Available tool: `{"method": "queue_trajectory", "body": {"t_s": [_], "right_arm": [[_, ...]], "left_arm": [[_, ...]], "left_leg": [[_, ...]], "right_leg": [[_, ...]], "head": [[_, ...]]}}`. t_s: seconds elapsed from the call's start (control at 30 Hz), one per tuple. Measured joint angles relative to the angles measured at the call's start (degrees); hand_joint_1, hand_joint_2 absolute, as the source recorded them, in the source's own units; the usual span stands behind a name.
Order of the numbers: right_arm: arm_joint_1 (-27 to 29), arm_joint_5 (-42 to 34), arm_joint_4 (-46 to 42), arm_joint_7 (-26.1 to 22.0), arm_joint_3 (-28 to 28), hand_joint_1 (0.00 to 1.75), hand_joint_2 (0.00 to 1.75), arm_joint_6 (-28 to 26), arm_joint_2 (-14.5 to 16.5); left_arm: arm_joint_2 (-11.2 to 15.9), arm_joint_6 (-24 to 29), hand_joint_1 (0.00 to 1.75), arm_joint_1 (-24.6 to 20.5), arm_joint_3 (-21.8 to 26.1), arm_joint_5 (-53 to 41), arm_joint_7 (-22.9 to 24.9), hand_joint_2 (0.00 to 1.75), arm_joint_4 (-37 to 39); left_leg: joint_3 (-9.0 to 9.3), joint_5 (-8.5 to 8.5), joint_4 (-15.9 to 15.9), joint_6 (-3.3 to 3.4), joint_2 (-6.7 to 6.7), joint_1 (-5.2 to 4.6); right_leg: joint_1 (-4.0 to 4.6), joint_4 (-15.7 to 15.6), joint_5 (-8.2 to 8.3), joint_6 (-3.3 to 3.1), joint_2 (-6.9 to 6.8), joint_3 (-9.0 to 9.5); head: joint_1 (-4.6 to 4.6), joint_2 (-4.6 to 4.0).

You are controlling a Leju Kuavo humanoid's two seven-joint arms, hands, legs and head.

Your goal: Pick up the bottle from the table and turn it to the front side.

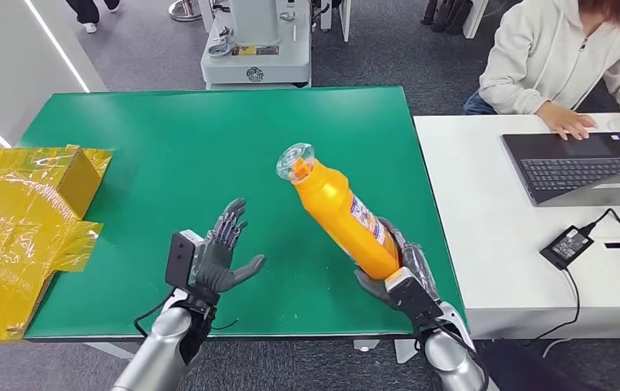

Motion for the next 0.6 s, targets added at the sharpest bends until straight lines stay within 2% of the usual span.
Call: {"method": "queue_trajectory", "body": {"t_s": [0.13, 0.27, 0.43, 0.6], "right_arm": [[-4.13, 2.47, -0.38, 0.61, 0.04, 1.75, 1.75, 0.49, 0.26], [-9.12, 4.49, -0.22, 2.73, 0.87, 1.75, 1.75, 1.0, 1.17], [-13.13, 5.23, 0.69, 4.37, 1.72, 1.75, 1.75, 1.05, 2.41], [-15.81, 5.13, 2.21, 5.79, 1.73, 1.75, 1.75, 1.04, 3.74]], "left_arm": [[-0.03, -8.22, 0.0, -5.21, 0.0, 6.81, 5.45, 1.75, -2.35], [-0.07, -13.26, 0.0, -10.11, -0.02, 13.92, 10.04, 1.75, -3.5], [-0.05, -13.69, 0.0, -14.13, -0.1, 17.89, 12.36, 1.75, -4.13], [-0.03, -12.96, 0.0, -16.15, -1.03, 19.43, 11.95, 1.75, -4.16]], "left_leg": [[0.0, 0.15, 0.0, -0.01, 0.02, 0.0], [0.02, 0.26, 0.0, -0.05, 0.01, 0.01], [0.01, 0.27, 0.0, -0.07, 0.0, 0.01], [0.01, 0.26, 0.0, -0.07, 0.0, 0.01]], "right_leg": [[0.0, 0.02, 0.17, -0.04, 0.01, -0.01], [0.01, 0.03, 0.23, -0.03, 0.02, -0.01], [0.01, 0.06, 0.23, -0.03, 0.01, -0.02], [0.01, 0.04, 0.23, -0.03, 0.01, -0.03]], "head": [[0.0, 0.0], [0.0, 0.0], [-0.01, 0.0], [-0.01, 0.0]]}}
